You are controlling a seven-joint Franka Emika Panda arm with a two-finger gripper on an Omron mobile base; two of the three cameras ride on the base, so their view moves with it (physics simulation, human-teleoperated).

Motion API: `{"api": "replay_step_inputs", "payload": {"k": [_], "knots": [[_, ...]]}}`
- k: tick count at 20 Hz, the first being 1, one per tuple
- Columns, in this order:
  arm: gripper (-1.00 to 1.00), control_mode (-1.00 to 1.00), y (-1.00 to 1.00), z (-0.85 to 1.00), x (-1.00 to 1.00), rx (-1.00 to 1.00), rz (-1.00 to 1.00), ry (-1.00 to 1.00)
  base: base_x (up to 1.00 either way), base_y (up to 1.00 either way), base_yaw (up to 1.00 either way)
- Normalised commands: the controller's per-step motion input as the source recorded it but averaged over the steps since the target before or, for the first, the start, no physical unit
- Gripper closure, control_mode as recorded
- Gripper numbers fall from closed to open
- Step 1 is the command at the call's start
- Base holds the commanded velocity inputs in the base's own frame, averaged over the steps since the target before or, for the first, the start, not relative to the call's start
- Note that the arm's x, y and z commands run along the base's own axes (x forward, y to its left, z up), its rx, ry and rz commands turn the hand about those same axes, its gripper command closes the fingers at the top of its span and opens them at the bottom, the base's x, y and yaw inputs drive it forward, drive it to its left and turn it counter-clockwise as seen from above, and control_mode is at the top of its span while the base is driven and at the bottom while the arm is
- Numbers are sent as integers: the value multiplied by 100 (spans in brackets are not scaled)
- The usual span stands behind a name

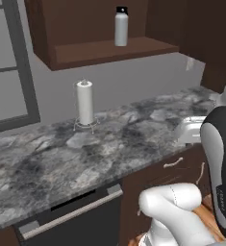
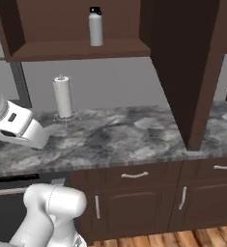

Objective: Pick the water bottle, boxed drink, can from the counter and place them in the open cabinet.

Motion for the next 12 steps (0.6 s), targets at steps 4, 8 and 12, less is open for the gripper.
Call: {"api": "replay_step_inputs", "payload": {"k": [4, 8, 12], "knots": [[-100, 100, 0, 0, 0, 0, 0, 0, -67, 46, -75], [-100, 100, 0, 0, 0, 0, 0, 0, -34, 12, -92], [-100, 100, 0, 0, 0, 0, 0, 0, -18, 8, -95]]}}
